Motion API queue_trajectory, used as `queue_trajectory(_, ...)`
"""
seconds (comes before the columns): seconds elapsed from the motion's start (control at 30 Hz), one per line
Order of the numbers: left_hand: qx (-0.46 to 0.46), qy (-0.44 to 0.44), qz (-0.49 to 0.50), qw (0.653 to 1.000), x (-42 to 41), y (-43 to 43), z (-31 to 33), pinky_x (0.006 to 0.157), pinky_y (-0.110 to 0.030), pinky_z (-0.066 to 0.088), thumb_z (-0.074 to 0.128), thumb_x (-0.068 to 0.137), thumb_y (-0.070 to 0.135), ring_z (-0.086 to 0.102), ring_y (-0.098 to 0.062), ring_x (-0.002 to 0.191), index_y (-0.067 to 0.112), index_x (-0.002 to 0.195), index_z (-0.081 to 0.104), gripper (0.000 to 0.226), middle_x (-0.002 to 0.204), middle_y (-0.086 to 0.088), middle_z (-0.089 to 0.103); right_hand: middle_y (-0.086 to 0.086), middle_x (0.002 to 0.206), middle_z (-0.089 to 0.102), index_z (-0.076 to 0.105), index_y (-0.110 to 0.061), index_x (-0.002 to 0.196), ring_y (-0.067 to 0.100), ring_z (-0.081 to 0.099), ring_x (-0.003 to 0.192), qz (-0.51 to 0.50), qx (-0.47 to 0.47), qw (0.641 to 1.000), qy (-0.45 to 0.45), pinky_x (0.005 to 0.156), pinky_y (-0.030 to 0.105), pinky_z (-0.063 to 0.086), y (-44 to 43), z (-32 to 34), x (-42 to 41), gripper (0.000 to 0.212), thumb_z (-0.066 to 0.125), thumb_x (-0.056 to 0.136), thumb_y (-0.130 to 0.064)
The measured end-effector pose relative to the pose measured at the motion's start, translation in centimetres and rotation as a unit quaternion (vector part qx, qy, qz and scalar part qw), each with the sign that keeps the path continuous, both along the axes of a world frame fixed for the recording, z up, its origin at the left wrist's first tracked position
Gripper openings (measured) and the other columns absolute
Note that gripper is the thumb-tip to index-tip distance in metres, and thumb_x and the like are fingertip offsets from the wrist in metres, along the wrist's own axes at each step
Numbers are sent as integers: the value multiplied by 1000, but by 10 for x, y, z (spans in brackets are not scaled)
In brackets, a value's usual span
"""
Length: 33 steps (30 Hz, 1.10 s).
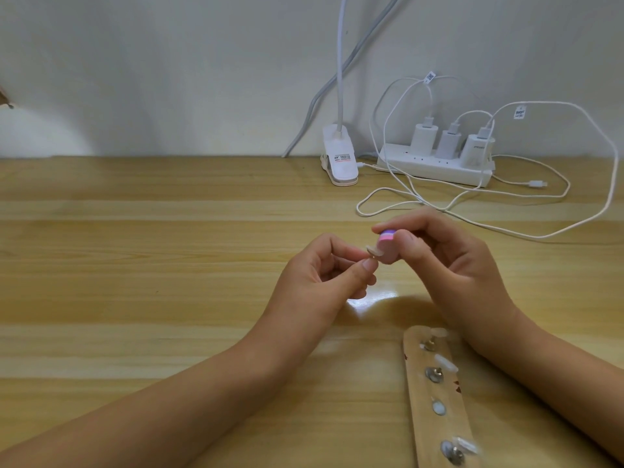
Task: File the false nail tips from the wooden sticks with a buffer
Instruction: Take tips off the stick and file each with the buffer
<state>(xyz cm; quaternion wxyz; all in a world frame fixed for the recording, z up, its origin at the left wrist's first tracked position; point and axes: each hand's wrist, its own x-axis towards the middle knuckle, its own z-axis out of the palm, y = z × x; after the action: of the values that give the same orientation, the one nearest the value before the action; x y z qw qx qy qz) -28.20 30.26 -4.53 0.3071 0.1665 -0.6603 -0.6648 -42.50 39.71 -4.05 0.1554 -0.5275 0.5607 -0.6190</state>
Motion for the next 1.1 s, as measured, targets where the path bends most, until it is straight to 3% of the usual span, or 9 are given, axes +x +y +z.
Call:
queue_trajectory(0.43, -4, -2, -4, 1000, 0, 0, -1, 66, -16, 49, 69, 88, 17, 62, -6, 68, 28, 79, 66, 15, 74, 2, 70, -6, 88, 70, 70, -16, 97, 10, 68, 84, 2, -1, 1000, -7, 77, 22, 53, 0, 1, 2, 20, 67, 86, -33)
queue_trajectory(0.53, -9, 1, -5, 1000, 0, 0, -1, 67, -16, 49, 68, 89, 17, 62, -7, 70, 28, 79, 66, 16, 76, 1, 71, -5, 79, 68, 71, -16, 96, 13, 67, 78, 3, 11, 1000, -12, 76, 31, 56, 0, 0, 0, 16, 66, 88, -29)
queue_trajectory(0.67, -10, 0, -2, 1000, 0, 0, -1, 66, -16, 50, 68, 89, 16, 62, -6, 69, 26, 78, 65, 15, 74, 2, 71, -2, 81, 68, 71, -15, 97, 16, 67, 80, 2, 13, 1000, -10, 79, 38, 57, 1, 1, 1, 13, 68, 91, -27)
queue_trajectory(0.8, -8, 2, 1, 1000, 0, 0, -1, 65, -16, 49, 67, 89, 13, 61, -6, 66, 23, 79, 64, 15, 72, 3, 70, -5, 90, 70, 70, -15, 97, 12, 67, 84, -4, -12, 1000, -6, 77, 24, 54, 1, 2, 2, 21, 68, 86, -33)
queue_trajectory(1.1, -2, 3, 5, 1000, 0, 0, 0, 65, -14, 48, 67, 89, 14, 60, -4, 64, 24, 78, 64, 15, 70, 5, 69, -8, 86, 68, 71, -19, 96, 9, 67, 83, 2, 2, 1000, -7, 76, 23, 52, 2, 2, 2, 18, 69, 89, -35)
